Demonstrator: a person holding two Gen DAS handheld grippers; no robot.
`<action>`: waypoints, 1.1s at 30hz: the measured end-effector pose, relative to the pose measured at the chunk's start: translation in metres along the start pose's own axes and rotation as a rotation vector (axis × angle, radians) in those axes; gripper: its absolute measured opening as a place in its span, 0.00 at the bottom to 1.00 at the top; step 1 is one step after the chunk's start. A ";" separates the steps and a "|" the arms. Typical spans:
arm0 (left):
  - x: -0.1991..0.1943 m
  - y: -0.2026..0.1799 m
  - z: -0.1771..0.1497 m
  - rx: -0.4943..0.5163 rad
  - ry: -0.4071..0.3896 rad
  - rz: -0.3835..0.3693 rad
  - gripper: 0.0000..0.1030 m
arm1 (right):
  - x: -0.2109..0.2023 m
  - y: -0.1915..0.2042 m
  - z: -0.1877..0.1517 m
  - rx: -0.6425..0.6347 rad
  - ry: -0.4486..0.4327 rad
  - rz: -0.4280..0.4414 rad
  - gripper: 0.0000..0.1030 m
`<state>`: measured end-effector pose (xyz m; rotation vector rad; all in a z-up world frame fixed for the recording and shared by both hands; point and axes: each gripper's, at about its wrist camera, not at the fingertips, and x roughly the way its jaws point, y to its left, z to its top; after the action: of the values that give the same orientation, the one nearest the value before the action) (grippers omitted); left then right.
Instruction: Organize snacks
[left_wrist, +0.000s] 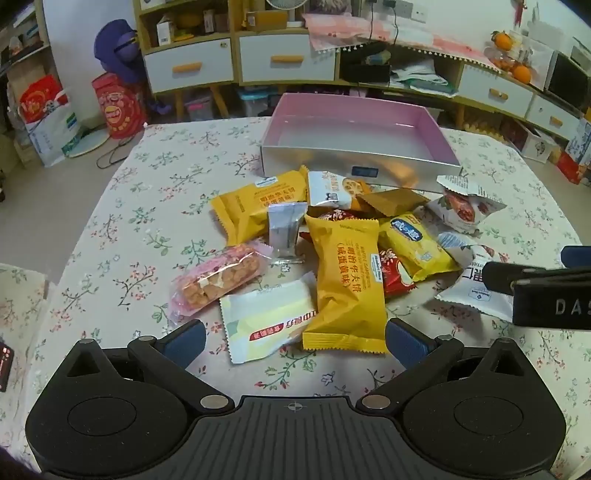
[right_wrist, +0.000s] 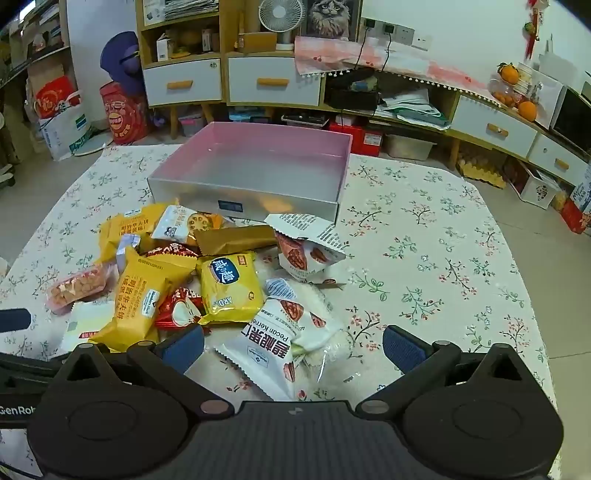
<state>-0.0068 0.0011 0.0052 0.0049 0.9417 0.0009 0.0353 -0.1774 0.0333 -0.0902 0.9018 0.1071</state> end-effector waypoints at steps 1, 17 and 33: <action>0.000 0.000 0.000 0.006 -0.003 0.003 1.00 | -0.001 -0.001 0.000 0.007 0.002 0.005 0.74; -0.002 0.012 0.004 -0.022 -0.004 0.004 1.00 | -0.001 -0.010 0.008 0.017 -0.010 0.001 0.74; 0.006 0.028 0.005 -0.064 0.005 0.012 1.00 | -0.002 0.002 0.013 0.004 -0.025 0.023 0.74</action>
<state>0.0014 0.0294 0.0033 -0.0492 0.9461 0.0419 0.0438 -0.1742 0.0431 -0.0745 0.8778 0.1270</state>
